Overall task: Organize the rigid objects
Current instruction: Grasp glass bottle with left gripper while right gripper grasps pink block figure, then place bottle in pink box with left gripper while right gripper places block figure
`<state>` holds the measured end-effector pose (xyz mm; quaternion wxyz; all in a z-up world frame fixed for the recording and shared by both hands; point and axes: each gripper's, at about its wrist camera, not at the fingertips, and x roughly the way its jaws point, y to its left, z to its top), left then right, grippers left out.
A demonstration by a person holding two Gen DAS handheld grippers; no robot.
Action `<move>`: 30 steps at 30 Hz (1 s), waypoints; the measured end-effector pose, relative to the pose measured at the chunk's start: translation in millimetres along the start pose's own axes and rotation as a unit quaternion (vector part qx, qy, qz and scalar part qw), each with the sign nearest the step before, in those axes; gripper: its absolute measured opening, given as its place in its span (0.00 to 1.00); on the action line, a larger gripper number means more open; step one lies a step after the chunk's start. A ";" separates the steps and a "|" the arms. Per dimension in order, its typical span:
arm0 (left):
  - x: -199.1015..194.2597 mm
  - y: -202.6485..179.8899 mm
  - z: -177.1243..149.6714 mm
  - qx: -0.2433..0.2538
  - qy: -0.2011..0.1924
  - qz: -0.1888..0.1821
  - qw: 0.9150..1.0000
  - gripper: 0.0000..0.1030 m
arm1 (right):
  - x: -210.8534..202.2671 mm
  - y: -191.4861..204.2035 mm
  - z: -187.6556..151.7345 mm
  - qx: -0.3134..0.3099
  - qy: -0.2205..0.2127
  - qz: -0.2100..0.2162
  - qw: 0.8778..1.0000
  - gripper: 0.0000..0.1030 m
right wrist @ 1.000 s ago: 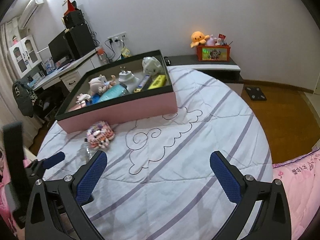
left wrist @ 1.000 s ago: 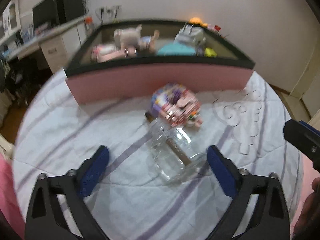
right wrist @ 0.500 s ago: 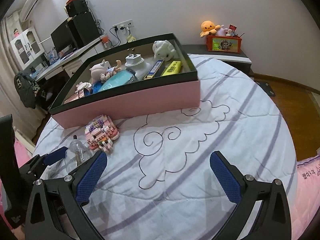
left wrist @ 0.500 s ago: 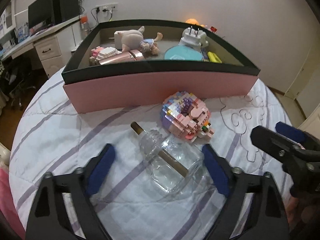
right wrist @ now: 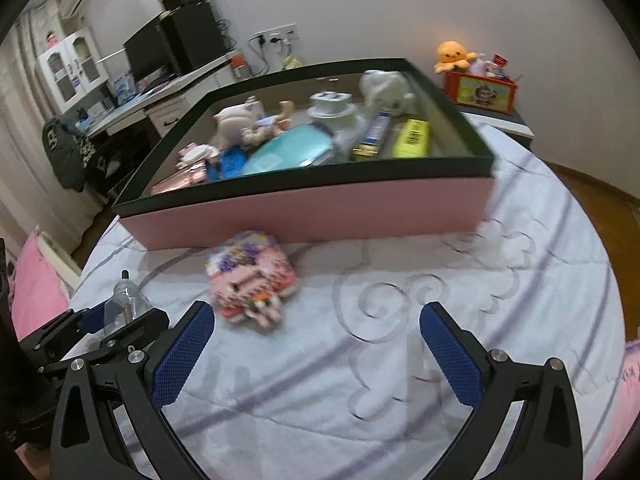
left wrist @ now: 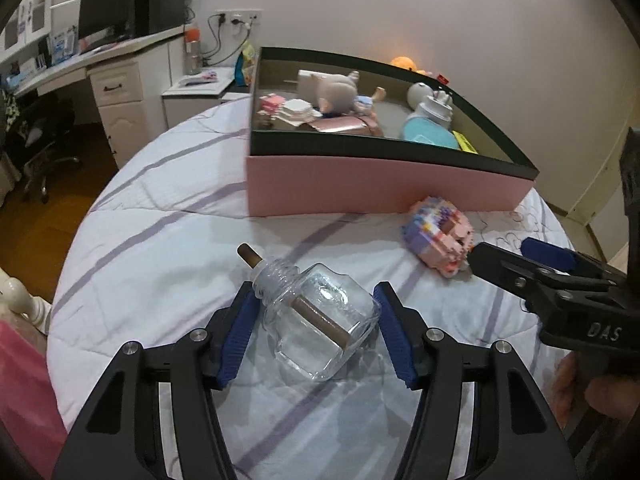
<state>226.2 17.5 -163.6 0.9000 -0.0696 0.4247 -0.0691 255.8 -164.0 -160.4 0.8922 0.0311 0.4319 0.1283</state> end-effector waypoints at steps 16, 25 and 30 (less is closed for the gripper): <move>3.4 6.4 1.2 -0.013 -0.008 -0.012 1.000 0.59 | 22.2 23.6 0.4 -0.063 0.008 -0.028 0.998 0.52; -8.6 3.1 -2.3 -0.003 -0.014 -0.011 1.000 0.58 | -9.3 7.1 -14.0 -0.041 0.007 -0.002 0.999 0.52; -23.7 1.7 1.4 0.003 -0.025 -0.010 1.000 0.58 | -23.8 -1.8 -10.9 -0.029 -0.003 -0.001 1.000 0.52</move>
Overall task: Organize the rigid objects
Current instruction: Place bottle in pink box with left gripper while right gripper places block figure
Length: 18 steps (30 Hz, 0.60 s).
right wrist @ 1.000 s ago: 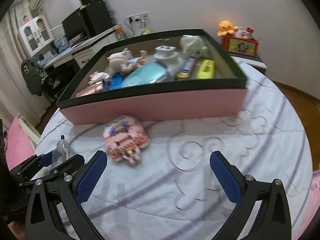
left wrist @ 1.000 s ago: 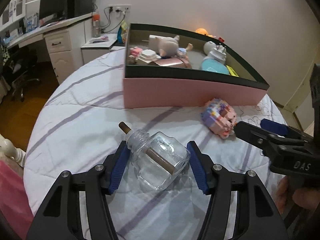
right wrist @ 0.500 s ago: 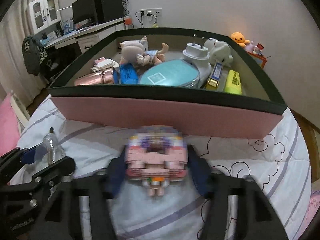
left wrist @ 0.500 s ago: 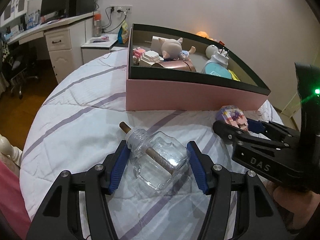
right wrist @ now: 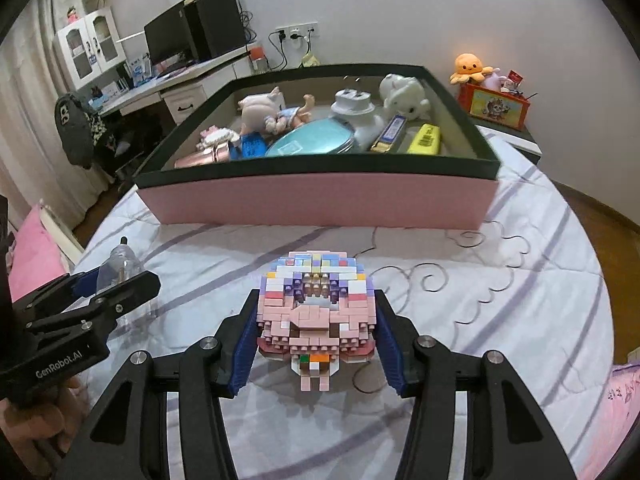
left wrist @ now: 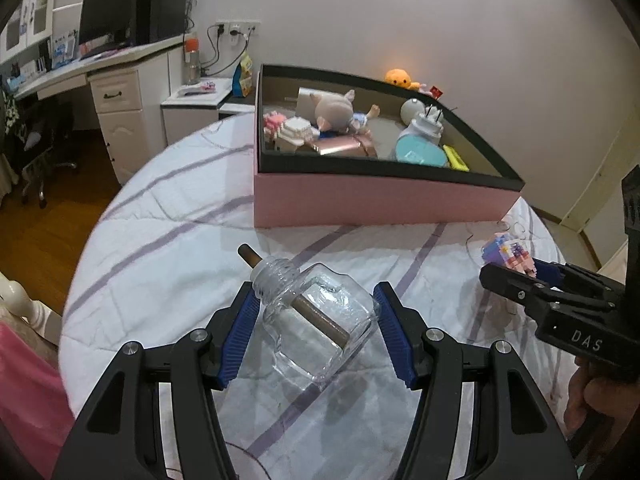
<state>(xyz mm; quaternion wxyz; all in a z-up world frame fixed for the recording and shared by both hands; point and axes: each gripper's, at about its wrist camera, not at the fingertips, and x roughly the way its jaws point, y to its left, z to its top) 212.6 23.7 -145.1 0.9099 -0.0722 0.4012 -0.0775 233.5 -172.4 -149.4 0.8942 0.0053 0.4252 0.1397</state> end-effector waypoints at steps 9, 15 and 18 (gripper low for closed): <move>-28.8 -10.3 38.6 0.024 -0.050 -0.008 0.998 0.58 | -28.5 -4.7 30.0 0.002 -0.047 0.012 0.999 0.52; -32.2 -16.8 76.8 0.036 -0.085 -0.012 0.996 0.58 | -46.6 -12.7 68.0 -0.008 -0.092 -0.003 0.996 0.52; -24.4 -17.7 100.5 0.036 -0.094 -0.015 0.995 0.58 | -46.9 -15.9 86.5 -0.010 -0.102 -0.010 0.995 0.52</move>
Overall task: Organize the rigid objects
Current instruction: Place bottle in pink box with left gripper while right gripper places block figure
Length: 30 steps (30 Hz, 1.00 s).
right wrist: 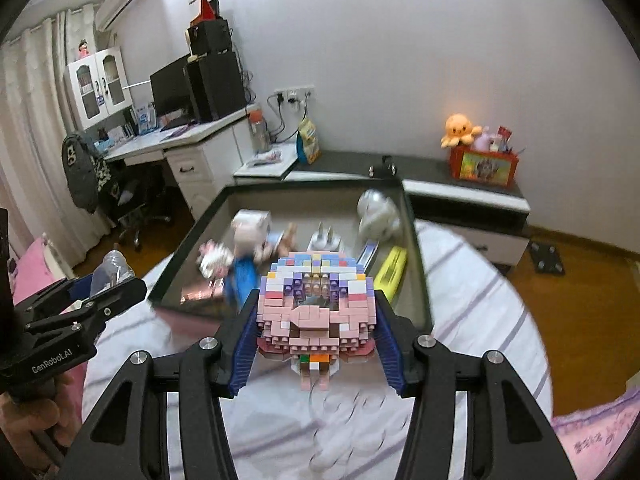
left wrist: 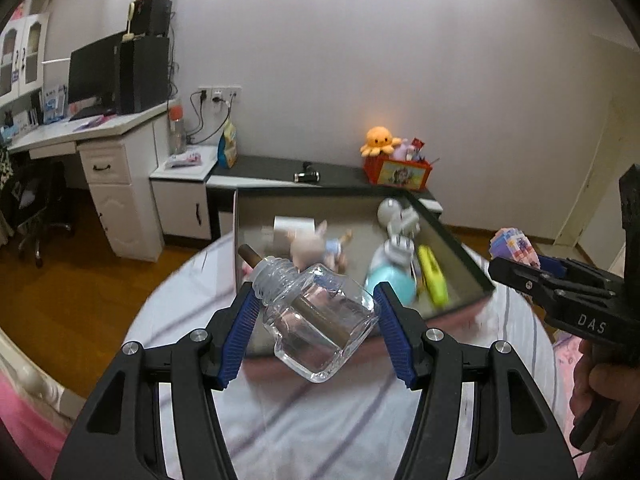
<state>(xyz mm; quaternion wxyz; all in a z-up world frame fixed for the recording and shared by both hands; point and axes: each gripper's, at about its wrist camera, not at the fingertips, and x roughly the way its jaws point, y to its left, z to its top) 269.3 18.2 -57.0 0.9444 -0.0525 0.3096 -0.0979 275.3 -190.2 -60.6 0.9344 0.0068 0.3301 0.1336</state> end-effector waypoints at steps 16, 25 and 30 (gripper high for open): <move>81.9 -3.1 50.6 -0.002 0.008 -0.005 1.000 0.58 | 71.1 -30.9 40.0 0.017 0.018 -0.015 1.000 0.52; 116.9 -6.8 40.4 0.000 0.050 0.002 0.999 0.59 | 98.1 -41.3 32.1 0.027 0.043 -0.014 0.999 0.52; 110.8 -3.4 38.6 -0.002 0.046 0.015 0.999 0.79 | 98.8 -40.1 30.2 0.024 0.045 -0.009 0.999 0.69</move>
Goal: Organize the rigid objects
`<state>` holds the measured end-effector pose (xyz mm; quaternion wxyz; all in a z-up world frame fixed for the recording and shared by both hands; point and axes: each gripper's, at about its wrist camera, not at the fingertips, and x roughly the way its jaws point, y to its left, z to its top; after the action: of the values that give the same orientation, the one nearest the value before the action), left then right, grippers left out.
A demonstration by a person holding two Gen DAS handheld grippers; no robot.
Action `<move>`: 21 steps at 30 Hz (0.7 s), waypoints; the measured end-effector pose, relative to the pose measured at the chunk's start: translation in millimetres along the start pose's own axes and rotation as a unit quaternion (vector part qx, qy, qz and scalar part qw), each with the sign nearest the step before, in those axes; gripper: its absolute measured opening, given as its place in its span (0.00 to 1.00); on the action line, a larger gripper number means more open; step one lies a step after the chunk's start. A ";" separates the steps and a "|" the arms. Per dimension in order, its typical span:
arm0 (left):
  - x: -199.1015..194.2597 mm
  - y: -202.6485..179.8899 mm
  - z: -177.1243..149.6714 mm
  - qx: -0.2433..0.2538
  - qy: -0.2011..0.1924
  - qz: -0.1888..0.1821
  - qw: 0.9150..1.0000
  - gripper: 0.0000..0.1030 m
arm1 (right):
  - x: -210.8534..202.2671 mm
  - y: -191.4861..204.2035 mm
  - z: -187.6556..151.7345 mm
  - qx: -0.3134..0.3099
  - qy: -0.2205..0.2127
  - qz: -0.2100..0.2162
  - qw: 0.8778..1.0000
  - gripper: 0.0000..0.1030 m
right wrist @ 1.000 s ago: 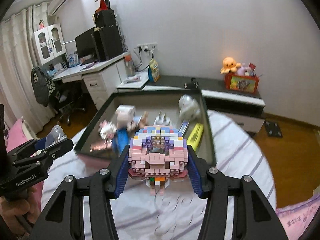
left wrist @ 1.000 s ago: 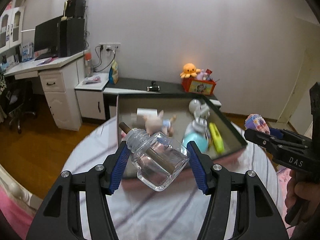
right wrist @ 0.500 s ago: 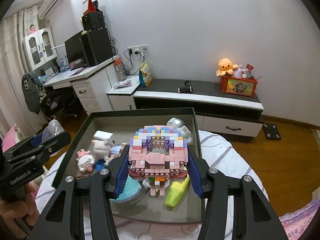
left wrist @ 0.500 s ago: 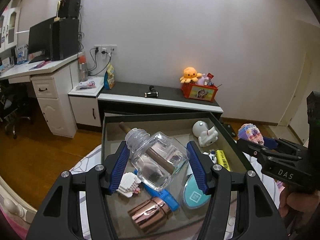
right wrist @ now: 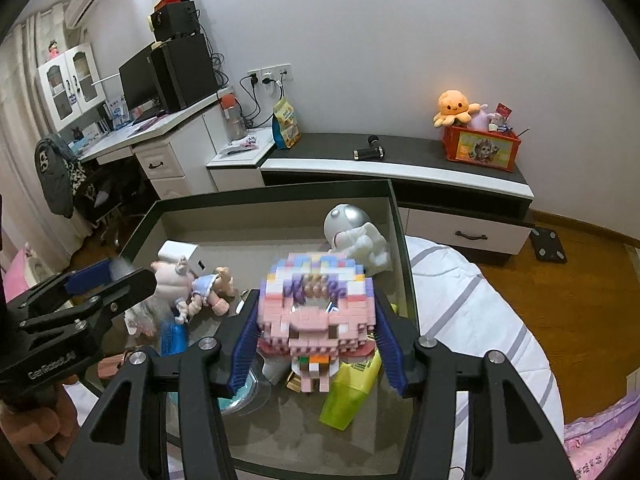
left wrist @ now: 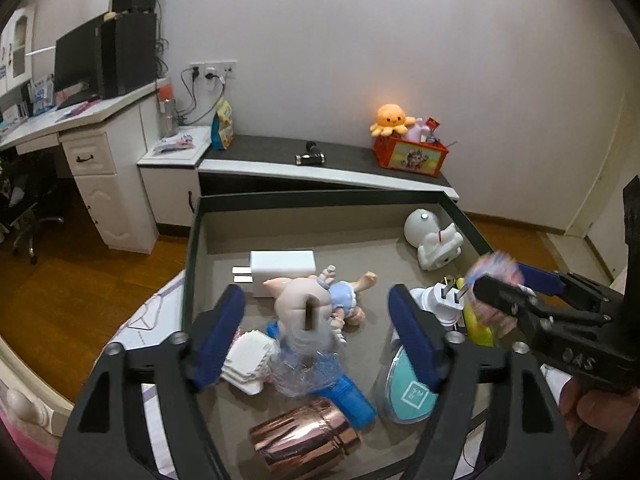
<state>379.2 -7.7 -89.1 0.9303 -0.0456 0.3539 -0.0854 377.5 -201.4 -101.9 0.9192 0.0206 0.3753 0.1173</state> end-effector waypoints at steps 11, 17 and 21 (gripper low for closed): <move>-50.9 11.9 -12.0 -0.018 -0.035 0.015 0.999 0.99 | -26.4 2.7 -19.3 0.026 -0.004 -0.026 0.999 1.00; -88.3 13.6 -30.8 -0.024 -0.047 0.019 0.998 1.00 | -57.4 11.3 -32.1 0.032 -0.024 -0.023 0.999 1.00; -118.4 15.1 -44.9 -0.028 -0.059 0.023 0.998 1.00 | -92.8 26.9 -41.1 0.025 -0.050 -0.025 0.998 1.00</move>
<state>264.2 28.6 -47.8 0.9497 -0.0679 0.3015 -0.0509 279.5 -198.8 -64.3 0.9388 0.0397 0.3317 0.0842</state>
